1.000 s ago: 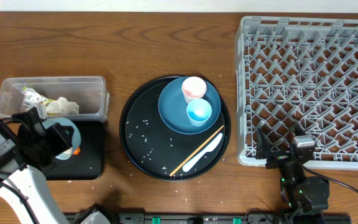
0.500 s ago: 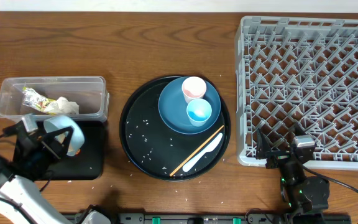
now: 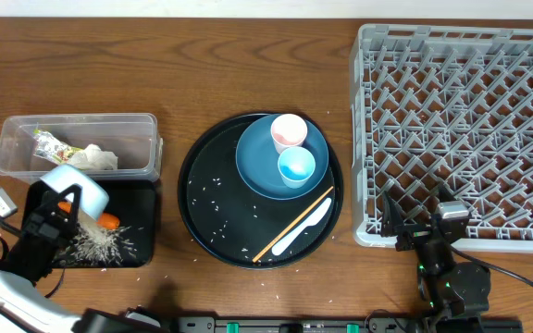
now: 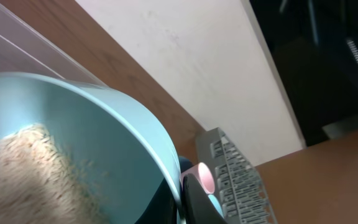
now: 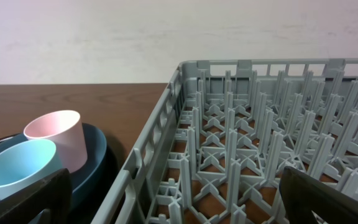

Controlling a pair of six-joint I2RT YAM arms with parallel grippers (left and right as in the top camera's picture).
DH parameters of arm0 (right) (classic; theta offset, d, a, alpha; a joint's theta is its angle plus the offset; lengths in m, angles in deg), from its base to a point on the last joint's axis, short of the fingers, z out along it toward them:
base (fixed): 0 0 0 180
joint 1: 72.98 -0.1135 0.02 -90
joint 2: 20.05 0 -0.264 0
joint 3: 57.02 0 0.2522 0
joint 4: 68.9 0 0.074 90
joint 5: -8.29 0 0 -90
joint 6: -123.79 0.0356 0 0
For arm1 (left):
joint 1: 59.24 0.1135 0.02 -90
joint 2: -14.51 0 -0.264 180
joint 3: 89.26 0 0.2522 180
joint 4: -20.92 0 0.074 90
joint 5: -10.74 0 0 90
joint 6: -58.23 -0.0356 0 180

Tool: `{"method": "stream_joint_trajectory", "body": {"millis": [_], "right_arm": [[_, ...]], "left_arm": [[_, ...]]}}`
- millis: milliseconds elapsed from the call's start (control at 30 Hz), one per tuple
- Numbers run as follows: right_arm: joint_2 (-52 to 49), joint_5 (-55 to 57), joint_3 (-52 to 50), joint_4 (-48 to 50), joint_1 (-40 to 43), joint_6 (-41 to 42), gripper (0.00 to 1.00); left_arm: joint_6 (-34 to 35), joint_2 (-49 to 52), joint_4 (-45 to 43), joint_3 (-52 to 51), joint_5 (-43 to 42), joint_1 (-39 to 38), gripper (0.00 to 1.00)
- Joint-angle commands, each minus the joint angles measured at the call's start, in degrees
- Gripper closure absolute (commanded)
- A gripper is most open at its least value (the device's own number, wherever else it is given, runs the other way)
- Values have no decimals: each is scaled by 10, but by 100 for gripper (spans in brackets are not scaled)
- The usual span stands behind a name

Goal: Sort waste into correct bins and load items into the dishwasher rack
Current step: 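Tilt the bowl with the left gripper to pour rice onto the black tray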

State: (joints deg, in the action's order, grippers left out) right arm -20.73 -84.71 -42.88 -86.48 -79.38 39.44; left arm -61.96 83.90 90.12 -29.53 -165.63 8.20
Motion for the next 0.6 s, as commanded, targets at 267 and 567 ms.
{"method": "stream_joint_trajectory", "body": {"millis": [267, 567], "right_arm": [[2, 0, -1, -2, 6, 3, 1], [2, 0, -1, -2, 6, 3, 1]], "left_arm": [[-62, 37, -7, -16, -38, 25, 93], [-62, 85, -26, -16, -37, 25, 92]]}}
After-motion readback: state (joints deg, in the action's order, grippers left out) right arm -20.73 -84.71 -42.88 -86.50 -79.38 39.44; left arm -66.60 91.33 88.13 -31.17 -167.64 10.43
